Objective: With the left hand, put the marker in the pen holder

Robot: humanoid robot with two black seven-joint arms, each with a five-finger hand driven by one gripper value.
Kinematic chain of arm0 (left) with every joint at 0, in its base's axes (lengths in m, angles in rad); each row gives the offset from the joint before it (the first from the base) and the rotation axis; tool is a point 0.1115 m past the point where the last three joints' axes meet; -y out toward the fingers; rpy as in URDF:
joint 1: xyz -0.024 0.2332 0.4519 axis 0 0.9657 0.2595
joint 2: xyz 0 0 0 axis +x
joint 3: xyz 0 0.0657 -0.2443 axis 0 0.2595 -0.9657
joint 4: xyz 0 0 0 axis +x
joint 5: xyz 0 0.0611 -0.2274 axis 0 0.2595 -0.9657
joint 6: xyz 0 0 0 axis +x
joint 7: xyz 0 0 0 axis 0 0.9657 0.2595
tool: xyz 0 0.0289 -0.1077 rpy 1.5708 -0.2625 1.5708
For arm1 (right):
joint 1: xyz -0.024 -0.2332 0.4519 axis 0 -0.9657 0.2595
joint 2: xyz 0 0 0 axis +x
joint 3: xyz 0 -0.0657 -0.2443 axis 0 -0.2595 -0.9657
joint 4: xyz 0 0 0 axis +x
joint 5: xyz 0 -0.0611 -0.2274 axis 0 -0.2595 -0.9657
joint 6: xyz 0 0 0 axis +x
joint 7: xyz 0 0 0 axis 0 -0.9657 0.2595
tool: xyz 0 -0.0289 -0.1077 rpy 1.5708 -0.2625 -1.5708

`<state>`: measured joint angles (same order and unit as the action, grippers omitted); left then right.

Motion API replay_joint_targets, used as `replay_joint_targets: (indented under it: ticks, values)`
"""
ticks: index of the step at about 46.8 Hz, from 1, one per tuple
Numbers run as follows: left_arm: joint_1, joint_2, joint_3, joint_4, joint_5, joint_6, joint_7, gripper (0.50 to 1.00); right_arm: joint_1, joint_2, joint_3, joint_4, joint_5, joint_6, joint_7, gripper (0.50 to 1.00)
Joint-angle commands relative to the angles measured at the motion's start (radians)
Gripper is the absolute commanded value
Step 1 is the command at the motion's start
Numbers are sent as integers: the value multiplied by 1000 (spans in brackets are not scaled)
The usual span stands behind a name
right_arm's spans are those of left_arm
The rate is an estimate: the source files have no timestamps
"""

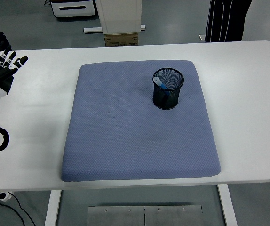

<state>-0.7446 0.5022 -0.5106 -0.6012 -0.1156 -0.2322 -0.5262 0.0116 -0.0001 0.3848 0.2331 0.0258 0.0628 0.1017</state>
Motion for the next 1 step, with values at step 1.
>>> replay_joint_targets:
  ticks: [1]
  values:
    - [-1,-1,0,0,2,2,2,1000,-1,0,-1,3,0,2,-7,1000]
